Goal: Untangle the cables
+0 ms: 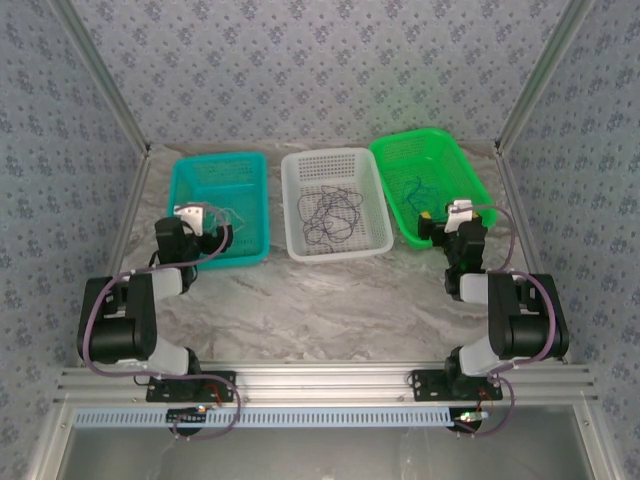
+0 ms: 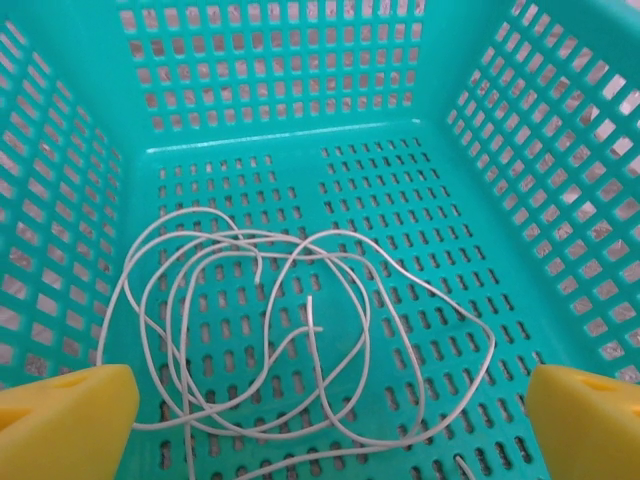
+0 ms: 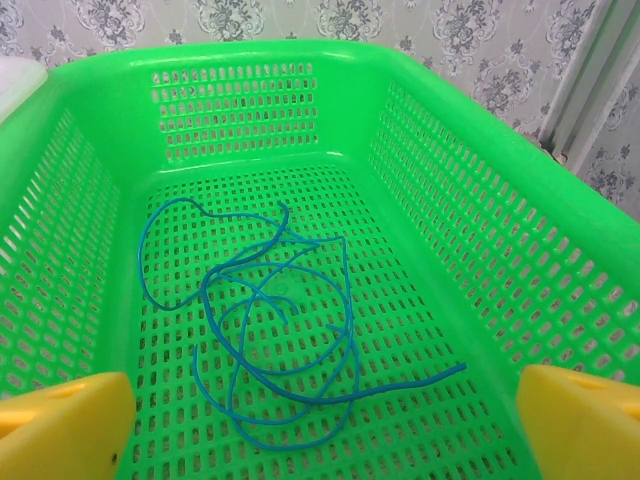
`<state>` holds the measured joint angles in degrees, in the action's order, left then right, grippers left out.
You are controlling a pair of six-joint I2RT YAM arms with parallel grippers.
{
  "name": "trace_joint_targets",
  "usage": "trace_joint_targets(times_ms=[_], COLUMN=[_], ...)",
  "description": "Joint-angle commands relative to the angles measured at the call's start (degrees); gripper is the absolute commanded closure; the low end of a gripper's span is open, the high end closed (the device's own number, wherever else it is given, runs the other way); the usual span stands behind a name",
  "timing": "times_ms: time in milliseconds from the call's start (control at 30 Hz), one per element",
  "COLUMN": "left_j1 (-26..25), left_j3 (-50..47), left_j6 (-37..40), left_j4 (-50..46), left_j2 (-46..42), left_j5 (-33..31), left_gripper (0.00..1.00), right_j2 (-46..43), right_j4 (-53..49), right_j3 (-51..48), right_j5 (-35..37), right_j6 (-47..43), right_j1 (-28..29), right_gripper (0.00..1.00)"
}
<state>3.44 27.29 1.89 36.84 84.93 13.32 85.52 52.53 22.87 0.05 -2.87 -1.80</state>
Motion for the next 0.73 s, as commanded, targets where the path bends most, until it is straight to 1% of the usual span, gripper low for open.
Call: trace_joint_targets(times_ms=[0, 200, 267, 333, 367, 567, 700], left_j1=[0.3, 0.4, 0.3, -0.1, -0.1, -0.2, -0.2], left_j3=[-2.1, -2.2, -3.1, -4.7, -4.3, -4.3, -4.2], left_j6=[-0.7, -1.3, -2.2, -2.6, -2.6, -2.5, -2.6], left_j4=[5.4, 5.7, 8.1, 12.5, 10.9, 11.0, 10.9], left_j2=[0.6, 1.0, 1.8, 3.2, 2.8, 2.9, 2.9], left_j5=[-0.4, -2.1, -4.6, -6.0, -6.3, -6.7, -6.8], left_gripper=[0.01, 0.0, 0.01, 0.0, 0.0, 0.01, 0.01], right_j2=[1.6, 1.6, 1.6, 1.6, 1.6, 1.7, 1.6], right_j4=[-6.3, -6.3, -6.3, -6.3, -6.3, -6.3, -6.1], right_j3=[-0.5, -0.5, -0.5, -0.5, -0.5, -0.5, -0.6], right_j5=[-1.0, -1.1, -1.1, -1.1, -1.1, -2.0, -1.3], right_j6=[1.4, 1.4, 1.5, 1.4, 1.4, 1.7, 1.6], right_j1=[-0.6, -0.6, -0.6, -0.6, -0.6, -1.1, -0.8], right_gripper=[0.0, 0.0, 0.0, 0.0, 0.0, 0.0, 0.0])
